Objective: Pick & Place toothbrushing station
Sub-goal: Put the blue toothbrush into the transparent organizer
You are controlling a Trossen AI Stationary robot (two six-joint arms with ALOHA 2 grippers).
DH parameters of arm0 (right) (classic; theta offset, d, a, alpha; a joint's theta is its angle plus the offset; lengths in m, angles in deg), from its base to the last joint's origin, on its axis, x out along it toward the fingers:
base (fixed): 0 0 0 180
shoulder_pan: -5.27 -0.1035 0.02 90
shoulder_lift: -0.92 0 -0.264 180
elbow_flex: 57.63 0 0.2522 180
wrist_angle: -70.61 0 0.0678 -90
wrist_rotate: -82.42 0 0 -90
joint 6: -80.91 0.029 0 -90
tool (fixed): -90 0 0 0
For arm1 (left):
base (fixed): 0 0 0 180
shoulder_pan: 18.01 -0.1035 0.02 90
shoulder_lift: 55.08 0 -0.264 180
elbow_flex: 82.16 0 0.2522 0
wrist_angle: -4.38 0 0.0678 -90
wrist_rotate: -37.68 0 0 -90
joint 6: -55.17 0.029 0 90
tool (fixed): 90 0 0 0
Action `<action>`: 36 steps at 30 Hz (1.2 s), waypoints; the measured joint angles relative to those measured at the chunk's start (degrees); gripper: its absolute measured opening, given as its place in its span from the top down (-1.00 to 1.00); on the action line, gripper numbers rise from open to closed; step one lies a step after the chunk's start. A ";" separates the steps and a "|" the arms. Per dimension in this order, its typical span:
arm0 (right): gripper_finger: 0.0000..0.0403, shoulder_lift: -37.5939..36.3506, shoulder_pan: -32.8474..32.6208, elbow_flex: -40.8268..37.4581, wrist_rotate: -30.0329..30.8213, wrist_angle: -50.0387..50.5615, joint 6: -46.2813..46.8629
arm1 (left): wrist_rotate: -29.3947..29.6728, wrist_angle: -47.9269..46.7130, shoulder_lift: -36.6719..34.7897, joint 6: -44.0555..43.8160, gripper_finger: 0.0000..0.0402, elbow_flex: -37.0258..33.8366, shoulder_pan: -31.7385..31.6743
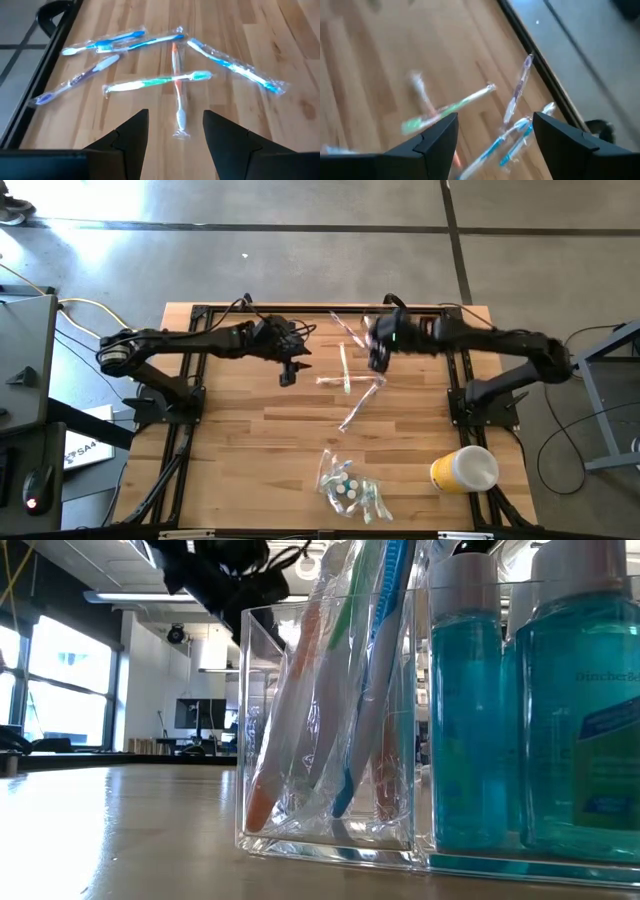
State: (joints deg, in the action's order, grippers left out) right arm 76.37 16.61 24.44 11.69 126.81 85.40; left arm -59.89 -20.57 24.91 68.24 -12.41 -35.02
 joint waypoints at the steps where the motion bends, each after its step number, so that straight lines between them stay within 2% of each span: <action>1: -0.24 0.43 3.03 0.00 -2.04 -1.12 0.34 | -0.90 1.43 0.41 0.56 0.09 -0.71 -0.52; 6: -0.24 3.77 16.45 0.02 -8.34 -2.52 5.76 | -3.03 9.07 0.65 1.68 0.09 -5.67 -3.07; 11: -0.24 11.95 22.53 0.02 -10.30 -5.69 6.21 | -6.84 17.68 0.68 0.98 0.09 -11.64 -4.82; 14: -0.24 17.87 23.50 0.02 -13.85 -8.31 6.23 | -7.19 21.09 0.68 -1.04 0.09 -14.35 -4.89; 20: -0.24 25.22 24.01 0.00 -8.18 -11.46 6.91 | -9.60 21.73 0.68 -4.36 0.09 -16.39 -4.66; 36: -0.24 23.93 22.30 0.00 -8.94 -8.38 7.45 | -10.10 19.61 0.68 -6.30 0.09 -16.82 -3.37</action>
State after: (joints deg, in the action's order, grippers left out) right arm 100.30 38.91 24.44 2.75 118.43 92.84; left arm -69.99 -0.96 25.58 61.93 -29.22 -38.39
